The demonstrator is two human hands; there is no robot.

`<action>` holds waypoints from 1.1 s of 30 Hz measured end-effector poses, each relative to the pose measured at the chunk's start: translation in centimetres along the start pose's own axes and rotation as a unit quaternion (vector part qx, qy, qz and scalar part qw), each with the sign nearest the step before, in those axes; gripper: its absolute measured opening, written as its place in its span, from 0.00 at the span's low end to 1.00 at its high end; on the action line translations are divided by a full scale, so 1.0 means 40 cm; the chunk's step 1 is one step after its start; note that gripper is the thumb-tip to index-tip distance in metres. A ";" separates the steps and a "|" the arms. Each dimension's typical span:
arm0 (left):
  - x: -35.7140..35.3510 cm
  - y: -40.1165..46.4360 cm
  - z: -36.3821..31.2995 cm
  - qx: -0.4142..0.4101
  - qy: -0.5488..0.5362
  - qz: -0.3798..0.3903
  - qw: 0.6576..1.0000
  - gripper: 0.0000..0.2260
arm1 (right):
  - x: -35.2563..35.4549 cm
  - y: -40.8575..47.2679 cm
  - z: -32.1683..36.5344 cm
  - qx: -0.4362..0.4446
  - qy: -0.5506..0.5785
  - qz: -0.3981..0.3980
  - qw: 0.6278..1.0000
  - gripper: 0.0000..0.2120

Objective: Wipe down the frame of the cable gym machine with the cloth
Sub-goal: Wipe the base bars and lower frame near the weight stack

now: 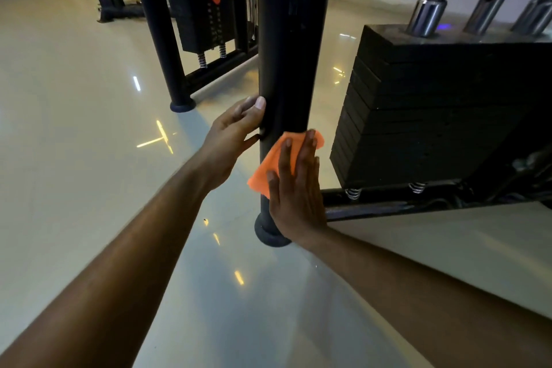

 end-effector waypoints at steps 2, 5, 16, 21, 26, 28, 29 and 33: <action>-0.005 0.003 0.015 0.008 -0.003 -0.004 1.000 0.26 | 0.012 0.054 0.026 -0.015 0.028 -0.036 0.999 0.38; -0.007 0.009 0.046 0.011 -0.004 0.002 1.000 0.25 | 0.008 0.069 0.020 -0.013 0.030 -0.042 0.999 0.36; -0.013 0.000 0.148 0.047 -0.009 0.015 0.999 0.25 | -0.025 0.019 -0.028 0.022 0.008 0.001 1.000 0.34; -0.027 -0.005 0.157 0.036 -0.031 0.011 0.999 0.21 | -0.033 -0.029 -0.086 0.064 -0.024 0.012 0.998 0.34; -0.047 -0.023 0.200 0.057 -0.032 0.011 0.998 0.22 | -0.094 -0.149 -0.176 0.073 -0.062 0.095 0.991 0.42; -0.052 -0.029 0.219 0.066 -0.039 0.008 0.997 0.22 | -0.095 -0.123 -0.148 0.050 -0.040 0.062 0.996 0.41; -0.053 -0.031 0.226 0.070 -0.044 0.006 0.997 0.21 | -0.090 -0.104 -0.129 0.035 -0.019 0.042 0.998 0.40; -0.057 -0.031 0.256 0.089 -0.050 0.002 0.995 0.22 | -0.100 -0.077 -0.114 0.000 0.027 0.028 0.999 0.37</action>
Point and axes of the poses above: each hand's wrist, its own y-axis towards the middle knuckle, its own x-axis out of the back of the hand, z = x × y, the point moved 2 cm from there along y, towards the middle knuckle, and after that the axes turned 3 degrees about y, right-handed, at the moved point
